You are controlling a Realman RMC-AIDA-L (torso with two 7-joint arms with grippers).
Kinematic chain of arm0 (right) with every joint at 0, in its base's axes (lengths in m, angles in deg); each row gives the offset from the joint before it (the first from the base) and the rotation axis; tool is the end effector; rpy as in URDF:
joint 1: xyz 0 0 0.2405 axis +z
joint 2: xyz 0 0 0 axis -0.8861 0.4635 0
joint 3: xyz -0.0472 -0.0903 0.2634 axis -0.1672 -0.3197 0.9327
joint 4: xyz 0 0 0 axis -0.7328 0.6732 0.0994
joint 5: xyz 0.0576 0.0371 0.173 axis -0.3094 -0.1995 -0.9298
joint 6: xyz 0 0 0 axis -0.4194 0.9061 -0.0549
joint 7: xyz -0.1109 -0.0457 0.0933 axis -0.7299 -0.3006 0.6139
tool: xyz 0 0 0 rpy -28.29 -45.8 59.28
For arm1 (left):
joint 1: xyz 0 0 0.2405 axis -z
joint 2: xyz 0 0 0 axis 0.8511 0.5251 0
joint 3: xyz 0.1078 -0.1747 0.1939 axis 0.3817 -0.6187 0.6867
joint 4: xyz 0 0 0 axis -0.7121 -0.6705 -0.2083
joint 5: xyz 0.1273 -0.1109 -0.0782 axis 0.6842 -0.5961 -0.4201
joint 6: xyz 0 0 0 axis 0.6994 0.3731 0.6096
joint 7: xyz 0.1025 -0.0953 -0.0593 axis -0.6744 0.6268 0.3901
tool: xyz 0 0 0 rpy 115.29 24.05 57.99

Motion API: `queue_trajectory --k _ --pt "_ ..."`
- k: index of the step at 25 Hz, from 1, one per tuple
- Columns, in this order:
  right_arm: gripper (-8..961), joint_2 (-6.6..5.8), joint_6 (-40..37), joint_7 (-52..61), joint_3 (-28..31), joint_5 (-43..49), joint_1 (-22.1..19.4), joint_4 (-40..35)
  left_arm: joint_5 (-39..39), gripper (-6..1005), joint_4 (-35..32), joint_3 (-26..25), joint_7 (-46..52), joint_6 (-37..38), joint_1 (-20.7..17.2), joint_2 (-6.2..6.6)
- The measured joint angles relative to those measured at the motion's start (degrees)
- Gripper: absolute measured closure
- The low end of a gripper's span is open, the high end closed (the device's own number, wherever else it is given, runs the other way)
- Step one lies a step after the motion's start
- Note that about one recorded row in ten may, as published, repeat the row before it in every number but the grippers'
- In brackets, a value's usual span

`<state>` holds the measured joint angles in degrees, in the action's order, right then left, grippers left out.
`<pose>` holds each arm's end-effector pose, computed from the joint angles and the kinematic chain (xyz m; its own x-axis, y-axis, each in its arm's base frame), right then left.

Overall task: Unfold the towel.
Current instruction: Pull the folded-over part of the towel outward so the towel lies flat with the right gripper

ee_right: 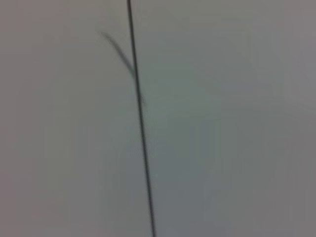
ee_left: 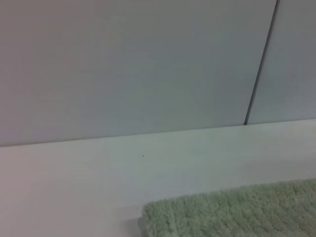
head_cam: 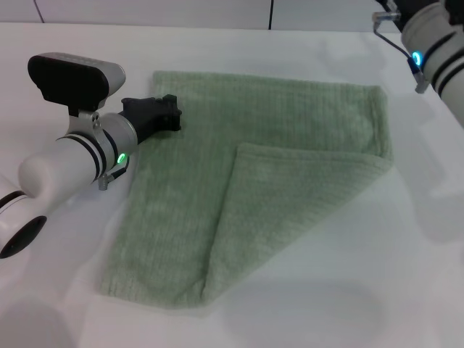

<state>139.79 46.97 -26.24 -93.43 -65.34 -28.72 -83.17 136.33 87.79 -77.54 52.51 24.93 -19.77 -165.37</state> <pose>0.1992 0.4373 -0.0304 0.6648 -0.0459 -0.7456 -0.7258 -0.2758 -0.6301 -0.2843 0.4067 -0.0905 0.7057 0.4403 0.5551 0.7052 -0.3607 -0.6105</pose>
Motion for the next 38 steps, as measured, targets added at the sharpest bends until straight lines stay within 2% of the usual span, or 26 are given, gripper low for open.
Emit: queue_trajectory --k 1,2,3,4,5,7,8,9,10,11,12,13,14,15,16,18,19,21,23,24,28,29,30,32,38 --pt "128 -0.09 2.68 -0.14 0.81 0.07 0.15 -1.26 -0.02 1001 0.00 0.00 0.00 0.00 -0.02 0.00" --pt "128 -0.28 9.54 -0.39 2.97 0.78 0.37 -4.59 -0.03 1001 0.00 -0.01 0.00 0.00 -0.05 0.00" --pt "128 -0.28 9.54 -0.39 2.97 0.78 0.37 -4.59 -0.03 1001 0.00 -0.01 0.00 0.00 -0.05 0.00" --pt "128 -0.36 16.77 -0.44 5.38 2.17 0.42 -7.94 -0.04 1001 0.00 -0.02 0.00 0.01 -0.14 0.00" --pt "127 -0.36 16.77 -0.44 5.38 2.17 0.42 -7.94 -0.04 1001 0.00 -0.02 0.00 0.01 -0.14 0.00" --pt "127 -0.36 24.81 -0.47 8.23 3.35 0.37 -12.20 -0.08 1001 0.00 -0.02 0.00 0.01 -0.24 0.00" --pt "127 -0.36 29.18 -0.55 9.44 3.67 0.30 -14.34 -0.09 1001 0.01 -0.02 0.00 0.01 -0.31 0.00" --pt "127 -0.38 37.27 -1.26 12.16 3.97 0.19 -18.58 -0.09 1001 0.15 -0.02 0.00 0.01 -0.44 0.00" --pt "127 -0.38 37.27 -1.26 12.16 3.97 0.19 -18.58 -0.09 1001 0.15 -0.02 0.00 0.01 -0.44 0.00" --pt "127 -0.34 44.02 -3.16 14.87 3.88 0.09 -22.20 -0.08 1001 0.20 -0.02 0.00 0.01 -0.48 0.00" --pt "128 -0.34 44.02 -3.16 14.87 3.88 0.09 -22.20 -0.06 1001 0.21 -0.01 0.00 0.01 -0.50 0.00" --pt "128 -0.23 47.42 -4.33 16.24 3.73 0.03 -23.96 -0.03 1001 0.20 0.09 0.00 0.01 -0.51 0.00" --pt "128 0.02 54.65 -6.55 19.00 3.38 -0.07 -27.89 -0.02 1001 0.19 0.30 0.00 0.01 -0.50 -0.01" --pt "128 0.02 54.65 -6.55 19.00 3.38 -0.07 -27.89 -0.03 1001 0.19 0.50 0.00 0.01 -0.50 -0.03" --pt "128 0.04 60.08 -7.90 20.74 3.31 -0.06 -31.15 -0.05 1001 0.19 0.71 0.00 0.01 -0.49 -0.05" --pt "128 0.04 62.38 -8.60 21.48 3.29 0.03 -32.75 -0.08 1001 0.17 0.86 0.00 0.01 -0.48 -0.06" --pt "128 0.06 66.61 -10.03 22.55 3.24 0.31 -35.53 -0.07 1001 0.14 0.86 0.00 0.01 -0.47 -0.07" --pt "127 0.06 68.39 -10.56 22.93 3.23 0.57 -36.71 -0.03 1001 0.17 0.86 0.00 0.01 -0.52 -0.08" --pt "127 0.06 71.51 -11.47 23.33 3.19 1.33 -38.25 -0.04 1001 0.25 0.86 0.00 0.05 -0.59 -0.08" --pt "127 0.01 75.74 -12.88 23.73 3.00 3.08 -38.94 -0.05 1001 0.30 0.87 0.00 0.15 -0.66 -0.09" --pt "127 0.03 81.25 -15.68 24.72 2.10 5.98 -37.31 -0.05 1001 0.52 0.87 0.00 0.42 -0.78 -0.09" --pt "127 0.04 84.62 -18.03 25.67 0.61 8.29 -34.70 -0.01 1001 0.61 0.87 0.00 0.50 -0.78 -0.09" --pt "127 0.04 84.62 -18.03 25.67 0.61 8.29 -34.70 -0.01 1001 0.61 0.87 0.00 0.50 -0.78 -0.09" --pt "128 0.06 88.41 -21.22 27.03 -1.31 11.16 -30.19 0.00 1001 0.70 0.86 0.00 0.52 -0.73 -0.08" --pt "128 0.09 91.60 -24.69 28.18 -1.73 14.69 -23.48 0.05 1001 0.78 0.86 0.00 0.54 -0.59 -0.08"
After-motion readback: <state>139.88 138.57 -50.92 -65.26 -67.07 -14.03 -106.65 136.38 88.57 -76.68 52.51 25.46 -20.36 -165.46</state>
